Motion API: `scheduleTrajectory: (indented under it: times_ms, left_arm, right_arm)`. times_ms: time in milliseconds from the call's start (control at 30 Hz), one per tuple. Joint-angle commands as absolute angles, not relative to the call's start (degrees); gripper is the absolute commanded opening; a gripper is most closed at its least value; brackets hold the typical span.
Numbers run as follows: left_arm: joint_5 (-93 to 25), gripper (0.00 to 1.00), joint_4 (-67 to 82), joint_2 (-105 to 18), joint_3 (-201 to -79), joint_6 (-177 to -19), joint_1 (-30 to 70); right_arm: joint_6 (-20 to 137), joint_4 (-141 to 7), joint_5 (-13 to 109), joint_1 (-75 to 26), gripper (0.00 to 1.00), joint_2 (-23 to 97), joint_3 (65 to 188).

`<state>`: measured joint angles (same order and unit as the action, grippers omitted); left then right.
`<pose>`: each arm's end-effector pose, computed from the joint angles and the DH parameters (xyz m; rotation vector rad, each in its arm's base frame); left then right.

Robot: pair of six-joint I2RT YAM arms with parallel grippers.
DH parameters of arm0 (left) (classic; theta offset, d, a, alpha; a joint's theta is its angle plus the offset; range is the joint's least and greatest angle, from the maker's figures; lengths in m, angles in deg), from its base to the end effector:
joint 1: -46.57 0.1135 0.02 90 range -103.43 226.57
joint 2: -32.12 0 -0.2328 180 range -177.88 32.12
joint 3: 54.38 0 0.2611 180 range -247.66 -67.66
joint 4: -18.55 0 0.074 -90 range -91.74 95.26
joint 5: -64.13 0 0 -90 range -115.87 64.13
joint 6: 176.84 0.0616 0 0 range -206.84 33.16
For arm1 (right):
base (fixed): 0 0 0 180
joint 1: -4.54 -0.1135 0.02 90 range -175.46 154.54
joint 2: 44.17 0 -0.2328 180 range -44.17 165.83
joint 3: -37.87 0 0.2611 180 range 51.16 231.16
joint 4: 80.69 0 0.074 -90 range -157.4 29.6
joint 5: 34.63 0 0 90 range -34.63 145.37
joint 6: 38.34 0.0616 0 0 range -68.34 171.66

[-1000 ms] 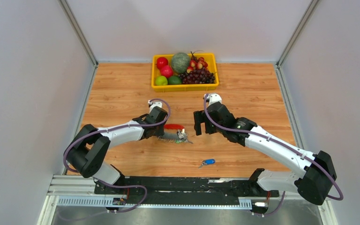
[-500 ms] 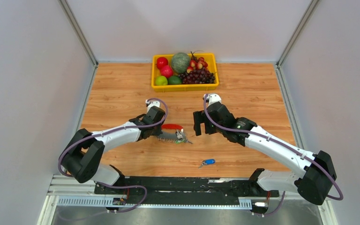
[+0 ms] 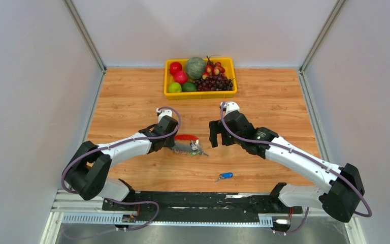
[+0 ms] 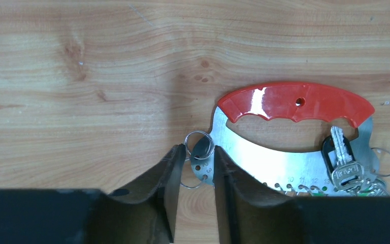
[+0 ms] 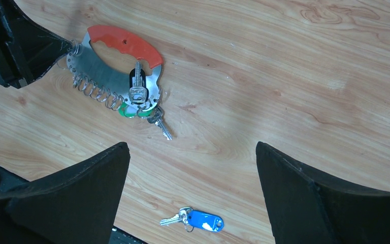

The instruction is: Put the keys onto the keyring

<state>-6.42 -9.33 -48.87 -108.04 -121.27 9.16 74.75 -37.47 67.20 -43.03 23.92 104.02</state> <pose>0.2435 -0.1604 0.1151 -0.0680 2.4588 -0.1105 0.2042 0.2046 0.2254 -0.4026 2.3328 0.3644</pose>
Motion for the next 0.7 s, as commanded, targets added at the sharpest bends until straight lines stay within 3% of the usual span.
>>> scheduleTrajectory:
  times_ms: [0,100,233,667]
  left_arm:
    - [-5.2,0.44,-9.6,-46.7,-108.0,-121.5,9.4]
    - [-5.9,0.50,-9.6,-46.9,-108.5,-121.5,9.4]
    - [-7.2,0.51,-9.4,-47.9,-108.9,-121.8,9.4]
    - [-8.5,0.43,-8.9,-51.9,-110.4,-121.6,9.4]
  right_arm:
    - [75.8,-39.3,66.8,-43.4,0.98,22.9,104.2]
    - [75.7,-39.4,66.8,-43.4,0.98,23.0,104.2]
    - [75.6,-39.4,66.8,-43.5,0.98,23.0,104.1]
    - [75.5,-39.5,67.5,-43.5,0.99,21.3,102.8]
